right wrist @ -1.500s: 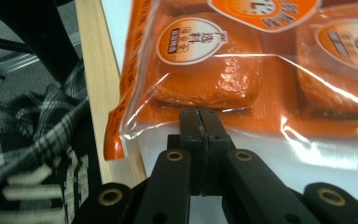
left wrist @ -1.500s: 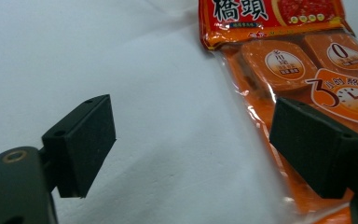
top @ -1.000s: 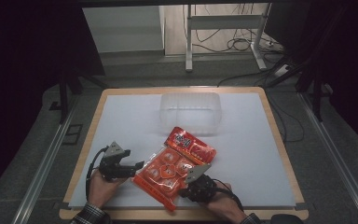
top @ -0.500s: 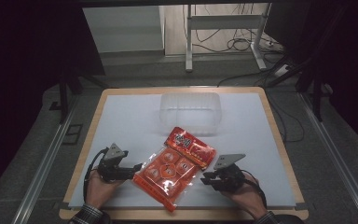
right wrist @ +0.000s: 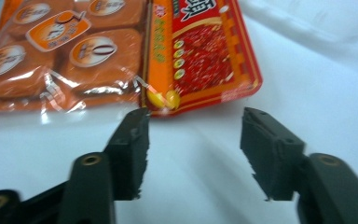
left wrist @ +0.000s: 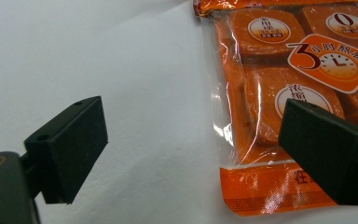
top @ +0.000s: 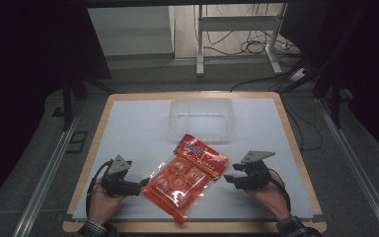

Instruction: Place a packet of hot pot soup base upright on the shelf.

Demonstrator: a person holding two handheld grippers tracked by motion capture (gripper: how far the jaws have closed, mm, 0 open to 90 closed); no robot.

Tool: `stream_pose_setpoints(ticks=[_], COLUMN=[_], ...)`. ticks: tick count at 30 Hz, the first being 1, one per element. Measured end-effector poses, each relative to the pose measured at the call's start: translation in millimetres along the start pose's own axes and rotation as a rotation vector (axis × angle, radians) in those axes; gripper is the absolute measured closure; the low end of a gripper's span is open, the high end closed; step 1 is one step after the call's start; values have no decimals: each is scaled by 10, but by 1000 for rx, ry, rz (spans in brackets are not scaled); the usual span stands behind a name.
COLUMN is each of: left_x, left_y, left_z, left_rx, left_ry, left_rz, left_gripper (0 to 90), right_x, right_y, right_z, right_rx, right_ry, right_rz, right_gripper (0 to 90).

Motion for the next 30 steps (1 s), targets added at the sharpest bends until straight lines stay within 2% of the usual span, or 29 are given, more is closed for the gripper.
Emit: stream_pose_setpoints(ticks=[1,5,7,10,11,12,14,15,17,18,19,25,27,30], left_x=[11,35,43,47,51,51,52,52,56,56,57,62,62,64], left_y=[5,27,33,37,41,41,42,43,43,43,44,52,54,55], left_z=[6,16,16,14,14,14,16,12,4,4,1,8,9,8], left_rx=[-1,-6,-8,-8,-10,-10,-11,-12,-15,-15,-16,-15,-15,-15], left_ry=[14,30,33,35,36,36,35,38,38,38,38,44,44,44], left_rz=[-11,-31,-36,-40,-42,-42,-44,-44,-45,-45,-45,-49,-49,-49], left_gripper=[69,63,62,62,62,62,62,62,62,62,62,62,62,62], right_x=[-16,-8,8,-1,-35,-35,-76,-88,-141,-141,-197,-293,-291,-293], right_y=[63,199,244,284,329,329,389,412,492,492,521,632,757,851], right_z=[39,106,147,181,200,200,190,182,147,147,119,32,-49,-84], right_rx=[3,-20,-21,-30,-52,-52,-81,-85,-92,-92,-91,-128,-137,-110], right_ry=[2,50,54,69,90,90,102,99,58,58,45,42,3,-48], right_rz=[4,1,-11,-9,2,2,2,0,-10,-10,-1,-3,-36,-58], right_gripper=[360,328,318,319,335,335,357,371,422,422,477,570,620,690])
Point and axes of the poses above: each handheld gripper's, and its own axes: y roughly forward along the jaws, x roughly out of its underside, z roughly to its right, the point moved 8 cm from there along y, roughly forward along the jaws, and after that the axes turned 13 degrees about z, right-handed, at the moved point
